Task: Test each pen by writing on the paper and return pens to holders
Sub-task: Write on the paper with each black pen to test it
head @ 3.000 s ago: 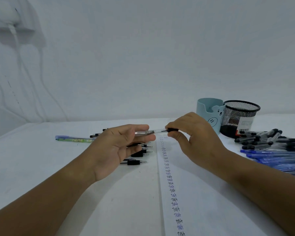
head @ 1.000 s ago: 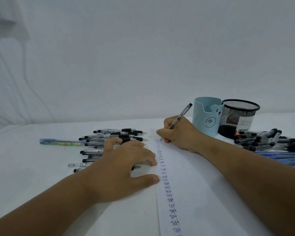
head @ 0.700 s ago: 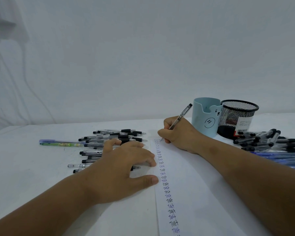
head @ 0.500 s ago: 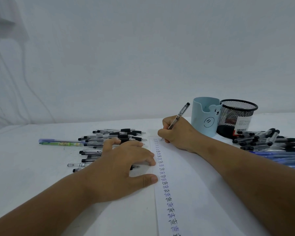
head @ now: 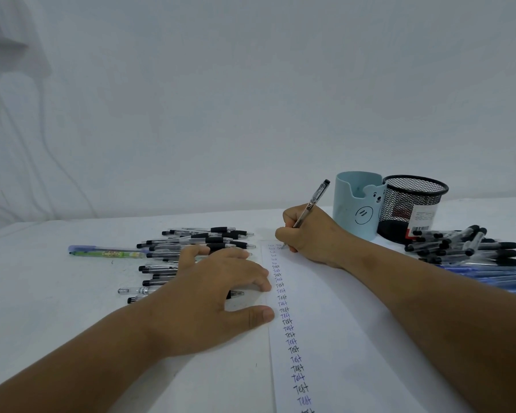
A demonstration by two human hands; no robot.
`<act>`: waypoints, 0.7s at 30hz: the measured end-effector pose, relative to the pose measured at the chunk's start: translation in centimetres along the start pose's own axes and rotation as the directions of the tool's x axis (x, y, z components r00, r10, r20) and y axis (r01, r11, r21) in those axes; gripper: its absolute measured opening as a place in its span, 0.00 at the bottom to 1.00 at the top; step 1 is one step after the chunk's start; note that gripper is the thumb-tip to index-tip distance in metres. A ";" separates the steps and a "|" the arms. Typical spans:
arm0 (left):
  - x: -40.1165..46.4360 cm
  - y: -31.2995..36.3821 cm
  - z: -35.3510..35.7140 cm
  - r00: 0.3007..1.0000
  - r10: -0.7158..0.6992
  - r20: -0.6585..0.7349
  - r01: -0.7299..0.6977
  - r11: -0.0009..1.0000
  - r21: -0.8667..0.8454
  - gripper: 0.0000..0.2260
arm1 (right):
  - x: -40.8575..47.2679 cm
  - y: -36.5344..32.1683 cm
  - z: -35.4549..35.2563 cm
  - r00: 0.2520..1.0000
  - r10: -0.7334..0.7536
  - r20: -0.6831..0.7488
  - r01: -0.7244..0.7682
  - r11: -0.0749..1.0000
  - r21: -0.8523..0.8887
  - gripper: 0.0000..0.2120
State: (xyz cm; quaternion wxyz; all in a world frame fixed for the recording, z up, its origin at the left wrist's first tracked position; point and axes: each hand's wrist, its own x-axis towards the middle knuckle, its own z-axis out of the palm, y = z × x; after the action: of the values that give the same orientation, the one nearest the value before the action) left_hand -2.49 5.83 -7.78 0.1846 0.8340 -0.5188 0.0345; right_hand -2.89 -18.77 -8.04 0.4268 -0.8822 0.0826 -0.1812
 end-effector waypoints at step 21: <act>0.0 0.0 0.0 1.000 0.000 0.013 0.000 1.000 0.006 0.19 | -0.2 -0.2 0.2 0.998 -0.039 -0.040 0.038 0.999 -0.032 0.14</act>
State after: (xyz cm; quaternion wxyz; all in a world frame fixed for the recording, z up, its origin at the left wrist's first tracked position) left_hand -2.45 5.84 -7.79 0.1790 0.8348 -0.5197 0.0305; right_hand -3.00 -18.47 -8.06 0.4076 -0.8863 0.0771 -0.2060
